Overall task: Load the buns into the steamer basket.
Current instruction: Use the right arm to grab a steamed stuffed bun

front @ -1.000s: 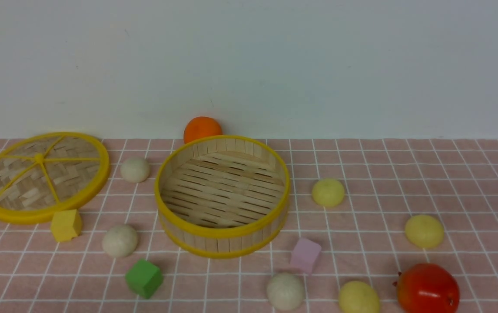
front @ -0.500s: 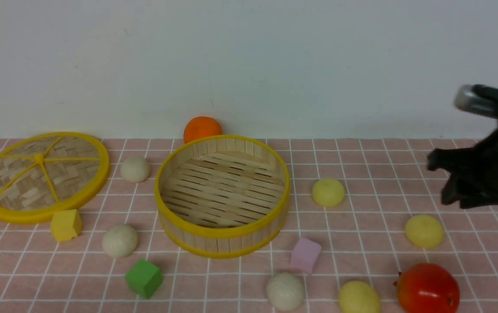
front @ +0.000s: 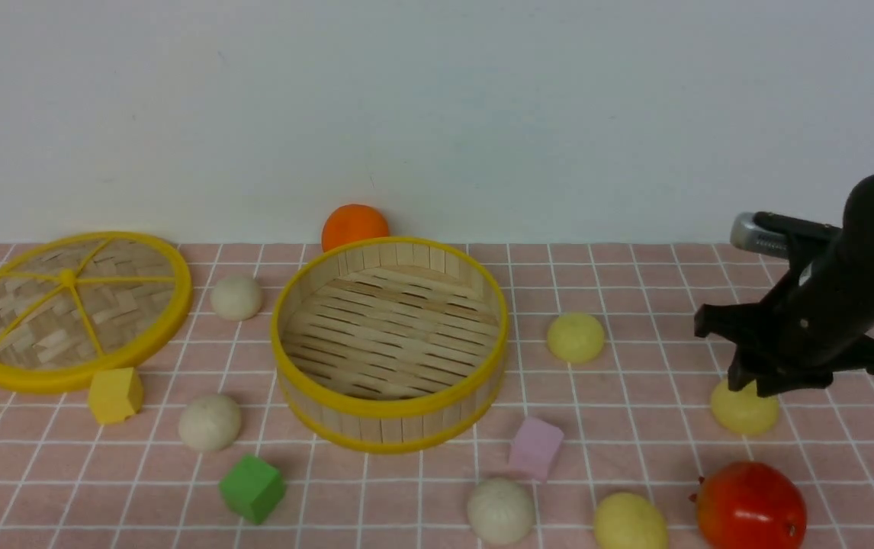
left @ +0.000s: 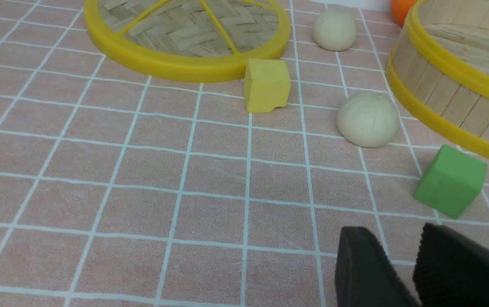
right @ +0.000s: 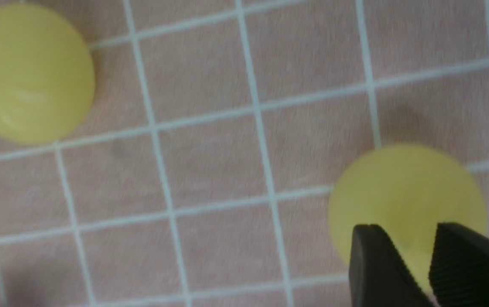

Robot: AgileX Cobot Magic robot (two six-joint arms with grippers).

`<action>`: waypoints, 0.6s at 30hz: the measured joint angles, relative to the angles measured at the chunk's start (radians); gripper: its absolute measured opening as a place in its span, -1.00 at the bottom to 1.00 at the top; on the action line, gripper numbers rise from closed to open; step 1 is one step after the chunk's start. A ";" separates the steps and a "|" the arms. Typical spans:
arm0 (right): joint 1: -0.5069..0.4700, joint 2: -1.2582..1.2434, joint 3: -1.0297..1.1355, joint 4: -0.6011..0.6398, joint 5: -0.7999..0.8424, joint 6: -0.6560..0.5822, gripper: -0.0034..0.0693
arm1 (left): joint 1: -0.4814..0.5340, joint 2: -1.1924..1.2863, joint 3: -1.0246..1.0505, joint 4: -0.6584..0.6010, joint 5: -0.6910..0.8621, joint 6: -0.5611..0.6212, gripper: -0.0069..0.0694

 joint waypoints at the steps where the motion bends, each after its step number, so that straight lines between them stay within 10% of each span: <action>1: 0.000 0.001 0.000 -0.005 -0.002 0.000 -0.25 | 0.000 0.000 0.000 0.000 0.000 0.000 -0.19; 18: 0.000 0.076 -0.008 -0.056 -0.035 0.000 -0.53 | 0.000 0.000 0.000 0.000 0.000 0.000 -0.19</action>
